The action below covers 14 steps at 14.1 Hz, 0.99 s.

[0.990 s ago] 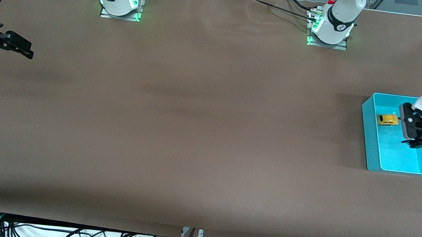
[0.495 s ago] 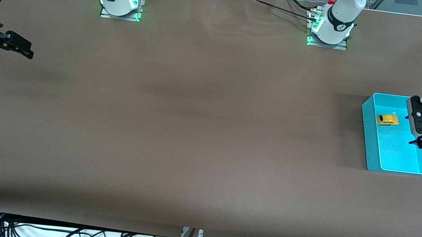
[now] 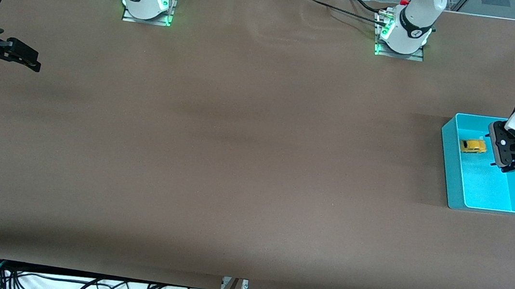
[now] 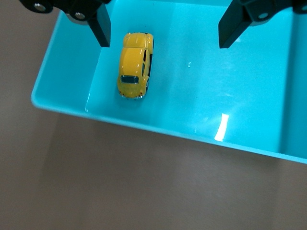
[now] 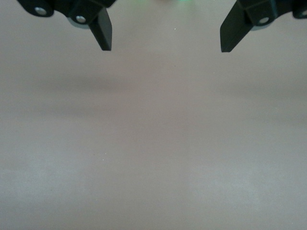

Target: Wind and store yellow beetle car

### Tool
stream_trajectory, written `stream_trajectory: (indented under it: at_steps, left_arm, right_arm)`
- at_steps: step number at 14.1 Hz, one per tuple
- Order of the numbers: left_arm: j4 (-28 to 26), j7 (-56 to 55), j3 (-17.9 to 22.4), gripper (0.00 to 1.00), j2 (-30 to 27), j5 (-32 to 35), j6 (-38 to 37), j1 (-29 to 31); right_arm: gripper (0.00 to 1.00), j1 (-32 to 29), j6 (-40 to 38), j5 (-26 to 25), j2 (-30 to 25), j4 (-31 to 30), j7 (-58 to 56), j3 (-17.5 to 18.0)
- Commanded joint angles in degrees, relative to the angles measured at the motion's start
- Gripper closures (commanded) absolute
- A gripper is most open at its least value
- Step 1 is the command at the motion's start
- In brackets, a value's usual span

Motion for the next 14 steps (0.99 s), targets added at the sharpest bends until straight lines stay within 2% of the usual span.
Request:
stream_trajectory:
  at_steps: [1,3,5,10,12,14]
  left_arm:
    - [0.51,-19.44,0.01,0.01,-11.18,-0.59,-7.94,-7.63]
    - [2.08,-33.86,-0.52,0.01,-14.46,-0.5,-10.49,-12.12]
    - [5.68,-47.32,-1.65,0.01,-15.08,-0.76,-15.49,-15.03]
    - [10.87,-76.15,-8.33,0.03,-19.38,-0.67,-25.06,-16.62]
    - [14.99,-84.27,-9.48,0.02,-19.57,-0.76,-30.87,-16.71]
    - [16.24,-87.27,-9.83,0.0,-20.18,-3.29,-33.08,-16.19]
  right_arm:
    - [0.0,-0.06,-0.62,0.77,0.25,1.04,0.21,-0.26]
    - [0.0,-0.06,-0.71,0.69,0.33,1.04,0.12,-0.26]
    - [0.0,-0.06,-0.71,0.77,0.25,1.04,0.21,-0.26]
    - [0.0,-0.06,-0.62,0.77,0.25,1.04,0.12,-0.26]
    - [0.0,-0.06,-0.62,0.77,0.33,1.04,0.12,-0.26]
    - [0.0,-0.06,-0.62,0.77,0.25,1.04,0.12,-0.26]
